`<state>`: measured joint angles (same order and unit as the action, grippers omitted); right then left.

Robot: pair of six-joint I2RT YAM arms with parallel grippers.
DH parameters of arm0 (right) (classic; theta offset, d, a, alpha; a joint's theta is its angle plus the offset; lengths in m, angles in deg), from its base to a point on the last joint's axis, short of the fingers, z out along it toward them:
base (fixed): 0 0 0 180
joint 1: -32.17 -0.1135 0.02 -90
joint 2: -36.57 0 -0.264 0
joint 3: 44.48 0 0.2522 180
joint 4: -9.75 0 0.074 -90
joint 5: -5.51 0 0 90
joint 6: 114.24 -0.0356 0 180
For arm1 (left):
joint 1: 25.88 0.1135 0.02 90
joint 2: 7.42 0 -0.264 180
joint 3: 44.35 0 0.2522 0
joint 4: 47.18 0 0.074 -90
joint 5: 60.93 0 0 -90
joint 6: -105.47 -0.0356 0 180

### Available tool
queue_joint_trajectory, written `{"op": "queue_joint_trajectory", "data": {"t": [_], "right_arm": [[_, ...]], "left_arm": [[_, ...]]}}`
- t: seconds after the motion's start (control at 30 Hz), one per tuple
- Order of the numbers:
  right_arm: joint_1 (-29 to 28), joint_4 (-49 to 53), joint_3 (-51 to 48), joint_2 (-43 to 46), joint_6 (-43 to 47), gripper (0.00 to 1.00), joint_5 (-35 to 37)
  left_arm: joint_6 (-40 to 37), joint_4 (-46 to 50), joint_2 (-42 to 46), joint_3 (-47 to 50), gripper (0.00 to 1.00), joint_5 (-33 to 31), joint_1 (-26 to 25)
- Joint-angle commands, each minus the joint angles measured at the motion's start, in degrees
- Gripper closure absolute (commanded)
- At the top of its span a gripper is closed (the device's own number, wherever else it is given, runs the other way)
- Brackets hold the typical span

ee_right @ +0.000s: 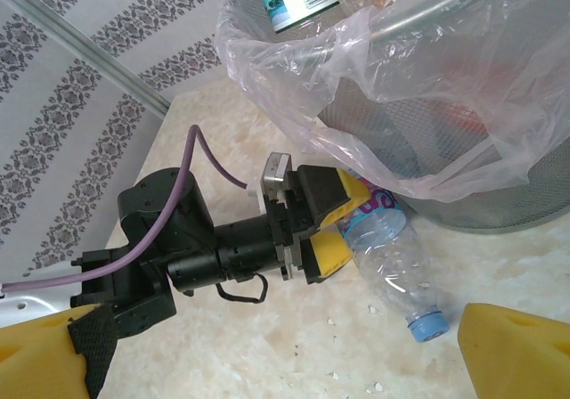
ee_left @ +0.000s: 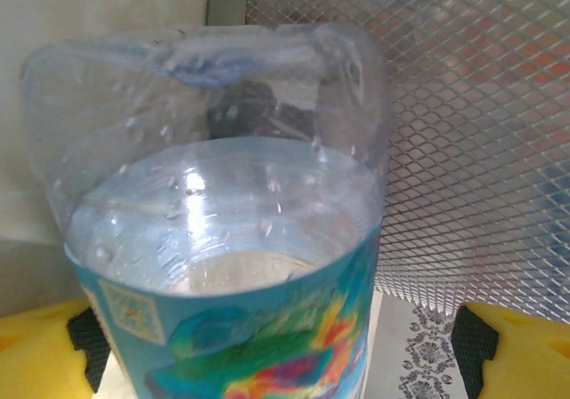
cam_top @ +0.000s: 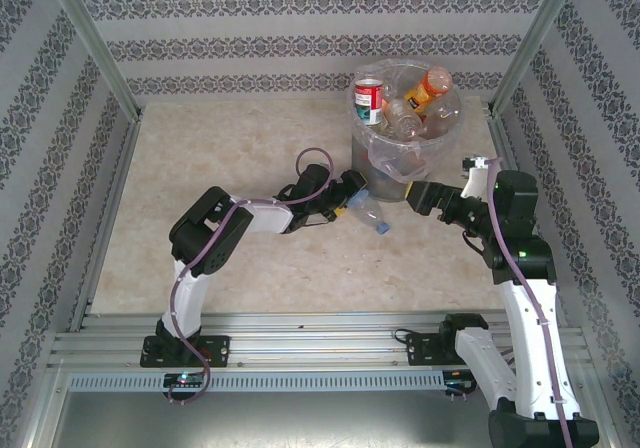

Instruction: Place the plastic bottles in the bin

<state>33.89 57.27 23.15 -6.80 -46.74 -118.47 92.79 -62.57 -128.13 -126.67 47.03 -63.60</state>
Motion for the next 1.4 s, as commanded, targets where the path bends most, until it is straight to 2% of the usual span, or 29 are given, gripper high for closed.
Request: {"op": "queue_joint_trajectory", "data": {"t": [0.0, 0.13, 0.37, 0.6, 0.8, 0.93, 1.13, 1.23, 1.37], "right_arm": [[-0.65, 0.51, 1.66, -0.05, 0.79, 0.02, -0.65], [-0.79, 1.29, 2.12, 0.3, 0.88, 0.02, -0.04], [-1.7, 2.41, 2.31, 0.21, 1.39, 0.02, -0.38], [-5.56, 3.15, 2.3, -0.98, 2.02, 0.02, -0.56], [-14.03, 2.06, 0.01, -3.64, 3.16, 0.02, 2.24], [-19.26, 1.48, -0.26, -7.21, 4.3, 0.02, 4.69], [-24.48, 1.31, 0.12, -13.89, 5.81, 0.02, 10.55], [-26.07, -0.18, 0.08, -16.96, 5.72, 0.02, 11.74], [-28.62, -1.26, 0.58, -20.92, 5.71, 0.07, 11.09]], "left_arm": [[1.52, -3.53, -3.55, -0.7, 0.04, 0.65, 0.18], [1.51, -4.12, -4.11, -0.49, 0.1, 0.86, 0.34], [0.7, -9.34, -2.85, 3.28, 0.27, 2.5, 1.9], [-0.42, -14.1, 0.41, 8.12, 0.28, 5.36, 4.29], [-0.35, -16.62, 6.0, 11.6, 0.27, 12.66, 6.67], [-2.58, -10.72, 12.29, 12.94, 0.27, 18.16, 8.33], [-11.91, 9.68, 21.62, 10.61, 0.27, 23.52, 9.4], [-10.79, 10.56, 23.22, 10.68, 0.27, 27.39, 9.73], [-11.89, 12.75, 25.62, 10.99, 0.27, 28.29, 9.76]]}}
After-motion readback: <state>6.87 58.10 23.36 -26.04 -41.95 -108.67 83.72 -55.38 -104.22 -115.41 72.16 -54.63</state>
